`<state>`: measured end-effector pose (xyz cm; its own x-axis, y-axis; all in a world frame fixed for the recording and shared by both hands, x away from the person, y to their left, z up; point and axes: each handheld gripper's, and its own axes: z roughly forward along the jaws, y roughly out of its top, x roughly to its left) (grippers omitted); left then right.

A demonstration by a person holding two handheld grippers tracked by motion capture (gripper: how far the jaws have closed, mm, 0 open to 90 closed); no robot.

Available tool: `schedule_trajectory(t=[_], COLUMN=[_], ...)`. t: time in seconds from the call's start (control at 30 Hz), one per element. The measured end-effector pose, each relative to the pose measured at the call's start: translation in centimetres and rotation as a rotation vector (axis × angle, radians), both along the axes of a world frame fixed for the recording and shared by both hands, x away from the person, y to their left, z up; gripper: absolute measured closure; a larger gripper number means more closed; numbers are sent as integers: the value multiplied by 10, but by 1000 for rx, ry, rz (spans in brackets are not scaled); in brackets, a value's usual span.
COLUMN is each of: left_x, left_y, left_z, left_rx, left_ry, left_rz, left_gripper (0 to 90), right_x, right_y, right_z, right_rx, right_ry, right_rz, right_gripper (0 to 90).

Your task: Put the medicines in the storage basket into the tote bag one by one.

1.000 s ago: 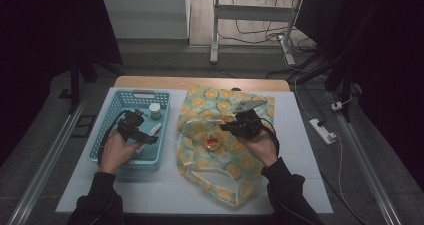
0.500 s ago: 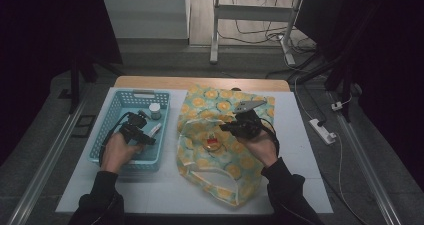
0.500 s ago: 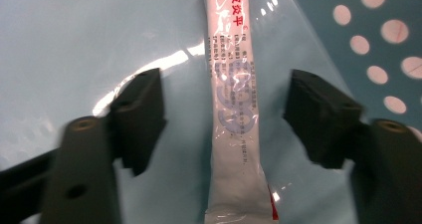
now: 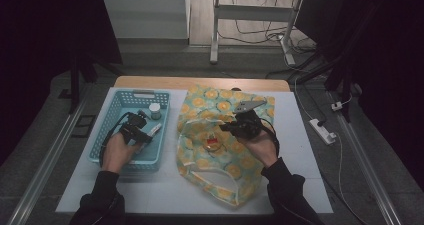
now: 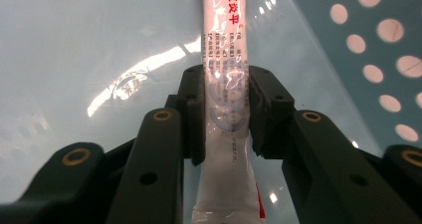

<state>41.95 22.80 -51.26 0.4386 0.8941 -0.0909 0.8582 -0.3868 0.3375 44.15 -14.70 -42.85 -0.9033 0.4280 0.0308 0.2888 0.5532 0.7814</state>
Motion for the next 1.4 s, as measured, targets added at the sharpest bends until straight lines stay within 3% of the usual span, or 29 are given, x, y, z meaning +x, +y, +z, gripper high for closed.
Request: schedule_trajectory(t=[0.3, 0.67, 1.17, 1.4], left_x=[-1, -7, -18, -26], left_y=[-2, 3, 17, 16], left_z=[3, 16, 37, 52], left_rx=[22, -26, -143, -194], left_ry=[-13, -118, -210, -245], left_rz=[3, 30, 25, -4], left_gripper=[707, 708, 708, 709], right_x=[0, 0, 0, 0], right_y=[-1, -1, -2, -3], right_z=[0, 0, 1, 2], right_rx=[0, -3, 6, 8], right_ry=[-1, -6, -10, -8], right_rz=[-1, -4, -5, -7], right_gripper=[897, 897, 897, 897])
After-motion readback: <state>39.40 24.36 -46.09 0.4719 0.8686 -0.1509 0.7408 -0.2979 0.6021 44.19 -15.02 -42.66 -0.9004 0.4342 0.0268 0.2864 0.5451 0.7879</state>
